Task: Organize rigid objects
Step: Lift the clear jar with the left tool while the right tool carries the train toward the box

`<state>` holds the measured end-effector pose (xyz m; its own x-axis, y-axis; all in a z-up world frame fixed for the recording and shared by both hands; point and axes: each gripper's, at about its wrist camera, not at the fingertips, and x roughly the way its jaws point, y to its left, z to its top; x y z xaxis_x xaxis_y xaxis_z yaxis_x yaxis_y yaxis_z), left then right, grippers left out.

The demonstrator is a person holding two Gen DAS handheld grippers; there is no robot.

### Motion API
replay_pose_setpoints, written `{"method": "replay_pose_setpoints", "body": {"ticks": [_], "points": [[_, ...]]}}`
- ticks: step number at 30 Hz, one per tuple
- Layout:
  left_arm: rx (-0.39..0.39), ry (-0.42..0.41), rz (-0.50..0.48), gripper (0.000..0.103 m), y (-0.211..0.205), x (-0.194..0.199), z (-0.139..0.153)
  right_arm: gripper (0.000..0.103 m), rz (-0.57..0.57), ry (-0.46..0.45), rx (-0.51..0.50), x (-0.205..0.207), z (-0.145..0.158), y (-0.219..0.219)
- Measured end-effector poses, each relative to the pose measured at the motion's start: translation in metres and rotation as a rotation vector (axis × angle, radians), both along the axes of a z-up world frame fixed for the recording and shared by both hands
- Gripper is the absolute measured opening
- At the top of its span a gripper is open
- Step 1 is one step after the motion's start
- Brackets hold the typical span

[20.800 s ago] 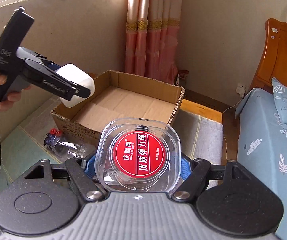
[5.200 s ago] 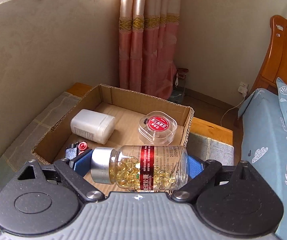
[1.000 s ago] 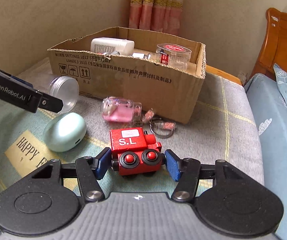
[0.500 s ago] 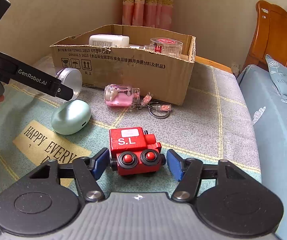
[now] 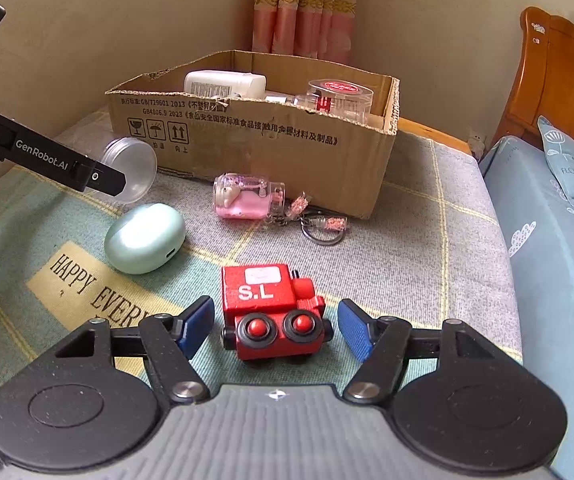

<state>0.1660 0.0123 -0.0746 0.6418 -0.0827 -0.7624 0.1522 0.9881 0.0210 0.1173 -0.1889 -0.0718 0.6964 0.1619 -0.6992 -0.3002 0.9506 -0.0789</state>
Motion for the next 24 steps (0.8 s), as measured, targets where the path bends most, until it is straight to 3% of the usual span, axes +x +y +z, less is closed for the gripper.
{"method": "replay_pose_setpoints", "body": {"ticks": [16, 24], "points": [[0.030, -0.024, -0.043, 0.093, -0.006, 0.008, 0.008, 0.072, 0.059, 0.026, -0.035, 0.005, 0.008, 0.005], [0.031, -0.016, -0.047, 0.092, -0.004, 0.011, 0.009, 0.059, 0.064, 0.047, -0.057, 0.008, 0.009, 0.007]]}}
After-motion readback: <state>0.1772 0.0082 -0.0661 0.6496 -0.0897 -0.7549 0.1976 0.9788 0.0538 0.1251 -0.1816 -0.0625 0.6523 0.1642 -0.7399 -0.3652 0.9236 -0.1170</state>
